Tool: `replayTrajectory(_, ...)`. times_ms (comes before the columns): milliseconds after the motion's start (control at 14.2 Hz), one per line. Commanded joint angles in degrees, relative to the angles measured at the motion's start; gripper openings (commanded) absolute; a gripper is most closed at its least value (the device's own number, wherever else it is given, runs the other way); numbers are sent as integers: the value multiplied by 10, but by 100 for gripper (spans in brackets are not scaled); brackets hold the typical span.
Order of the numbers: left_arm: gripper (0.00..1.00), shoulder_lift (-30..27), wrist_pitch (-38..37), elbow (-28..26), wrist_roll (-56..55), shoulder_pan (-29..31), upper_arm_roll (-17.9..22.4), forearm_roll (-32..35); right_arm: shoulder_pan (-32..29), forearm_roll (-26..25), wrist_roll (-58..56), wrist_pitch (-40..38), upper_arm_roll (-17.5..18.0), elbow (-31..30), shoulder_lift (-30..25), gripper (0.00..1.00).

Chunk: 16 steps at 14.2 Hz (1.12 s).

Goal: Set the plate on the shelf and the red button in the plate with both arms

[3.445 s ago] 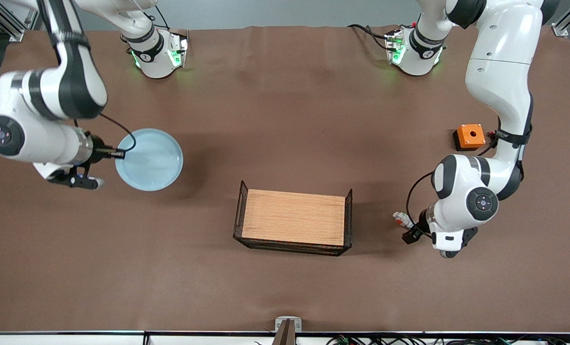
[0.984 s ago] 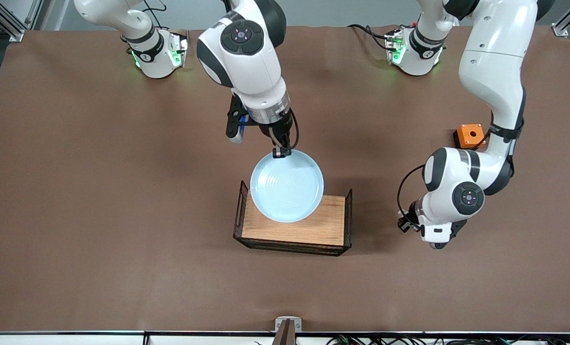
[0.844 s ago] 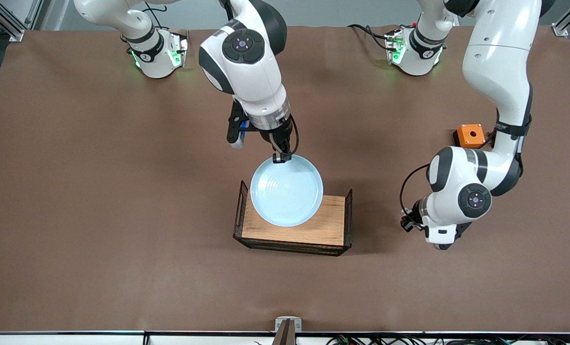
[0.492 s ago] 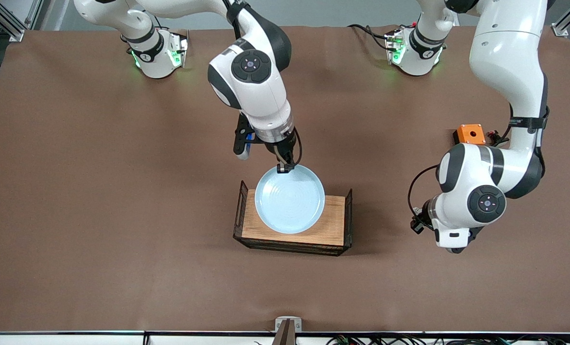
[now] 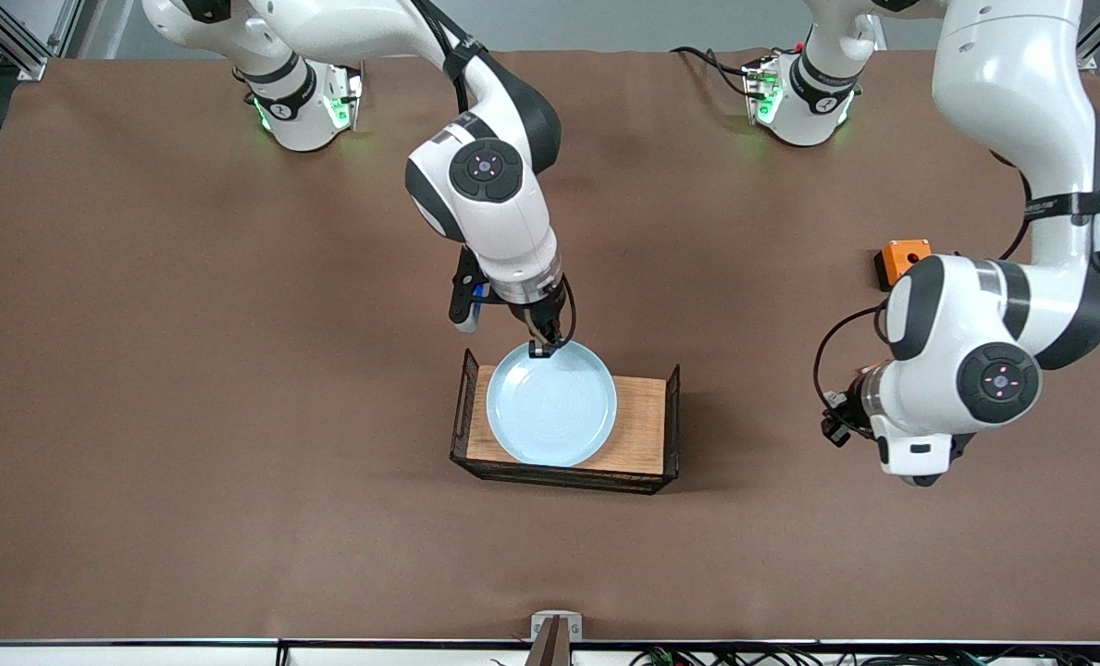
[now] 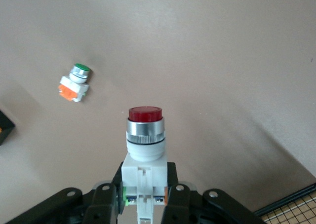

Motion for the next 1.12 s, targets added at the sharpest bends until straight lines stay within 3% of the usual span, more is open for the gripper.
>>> replayTrajectory(0, 8, -17, -23, 5, -4, 4, -1, 11, -5, -13, 11, 16, 6, 16, 15, 5)
replayTrajectory(492, 7, -44, -100, 54, -5, -1, -1, 9, -14, -14, 9, 23, 6, 16, 23, 16)
replayTrajectory(633, 7, -49, -118, 63, -5, -9, -4, 8, -14, -13, 8, 28, 6, 16, 23, 35)
replayTrajectory(703, 7, -50, -121, 64, -6, -20, -4, 8, -14, -13, 8, 28, 6, 16, 23, 61)
replayTrajectory(773, 7, -50, -121, 68, -6, -27, -4, 9, -15, -13, 8, 28, 6, 17, 23, 78)
replayTrajectory(914, 7, -51, -121, 79, -9, -38, -4, 6, -20, -12, 10, 28, 7, 19, 23, 96)
replayTrajectory(1055, 7, -51, -118, 92, -14, -55, -5, 3, -22, -12, 7, 27, 7, 19, 22, 99)
